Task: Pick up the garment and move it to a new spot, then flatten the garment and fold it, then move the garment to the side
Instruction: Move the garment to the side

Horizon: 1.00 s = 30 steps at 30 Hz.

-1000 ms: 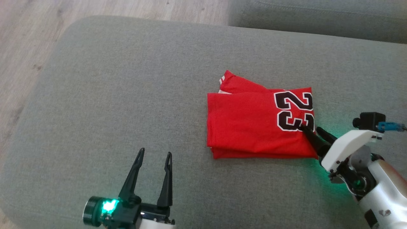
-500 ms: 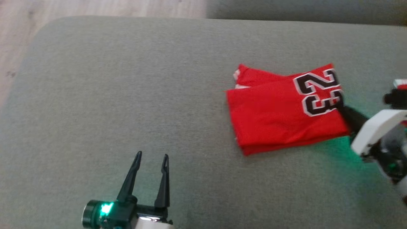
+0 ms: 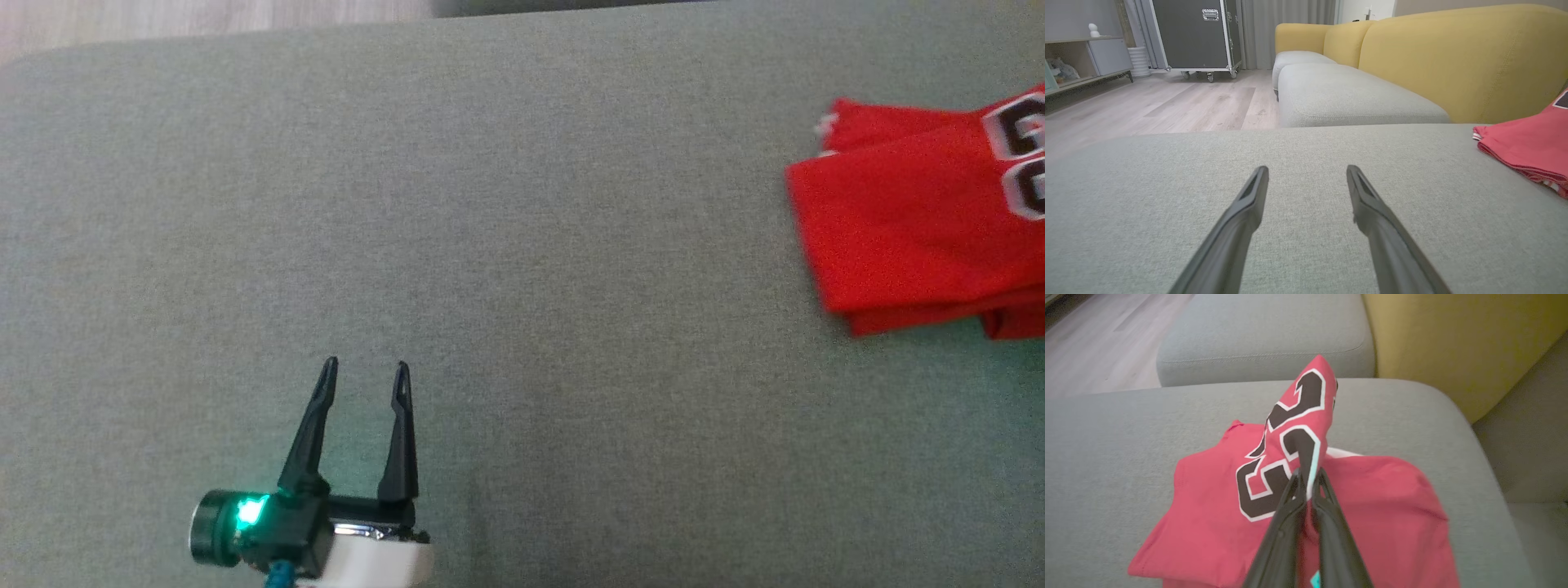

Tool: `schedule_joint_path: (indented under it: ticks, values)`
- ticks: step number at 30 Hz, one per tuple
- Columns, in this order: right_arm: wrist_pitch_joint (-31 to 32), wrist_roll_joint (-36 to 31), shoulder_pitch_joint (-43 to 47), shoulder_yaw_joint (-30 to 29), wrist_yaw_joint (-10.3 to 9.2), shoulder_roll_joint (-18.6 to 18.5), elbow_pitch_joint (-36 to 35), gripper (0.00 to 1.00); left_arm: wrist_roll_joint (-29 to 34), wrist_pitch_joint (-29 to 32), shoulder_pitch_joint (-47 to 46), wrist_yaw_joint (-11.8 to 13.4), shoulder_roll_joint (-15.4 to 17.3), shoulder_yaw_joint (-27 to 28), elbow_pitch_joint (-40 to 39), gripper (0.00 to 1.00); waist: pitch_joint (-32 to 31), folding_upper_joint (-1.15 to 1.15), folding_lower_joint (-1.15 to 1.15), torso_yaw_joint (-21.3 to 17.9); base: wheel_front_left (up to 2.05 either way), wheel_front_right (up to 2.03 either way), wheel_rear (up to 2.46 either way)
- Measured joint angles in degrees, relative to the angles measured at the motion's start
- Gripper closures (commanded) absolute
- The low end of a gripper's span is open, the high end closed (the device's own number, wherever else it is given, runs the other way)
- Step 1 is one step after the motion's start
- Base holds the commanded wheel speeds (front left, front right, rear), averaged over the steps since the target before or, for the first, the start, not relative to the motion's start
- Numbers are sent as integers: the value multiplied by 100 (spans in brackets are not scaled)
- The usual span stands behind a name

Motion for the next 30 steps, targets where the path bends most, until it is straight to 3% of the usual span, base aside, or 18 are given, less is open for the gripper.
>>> schedule_joint_path:
  ticks: [3,4,6,11,16,22,30]
  values:
    - [192,-213,421,-703,0,-346,-68,100,-260,0,-68,-181,0,132,-110,0,88,0,0,-68,0,0,0]
    - [211,-285,511,-815,0,-348,-62,86,-343,0,-87,-249,-2,138,-111,0,88,0,0,-72,0,0,0]
    - [234,-552,660,-998,0,-347,-46,0,-387,0,-92,-308,-4,156,-108,0,71,0,0,-71,0,0,0]
    - [91,-1262,847,-1485,0,-4,-55,0,-371,0,-87,-350,-5,187,-86,0,-96,0,-1,-25,0,0,0]
    - [-53,-1818,1425,-1506,0,1042,-396,0,-332,0,-27,-347,-7,189,4,0,-409,0,-1,99,0,0,0]
    - [-386,-2084,2225,-888,0,2223,-747,0,-280,0,297,-359,-7,190,102,0,-924,0,-1,337,0,0,0]
    - [-2084,-3099,2863,-244,0,3275,-520,0,-120,0,653,-510,41,300,428,0,-1619,0,-2,736,0,0,0]
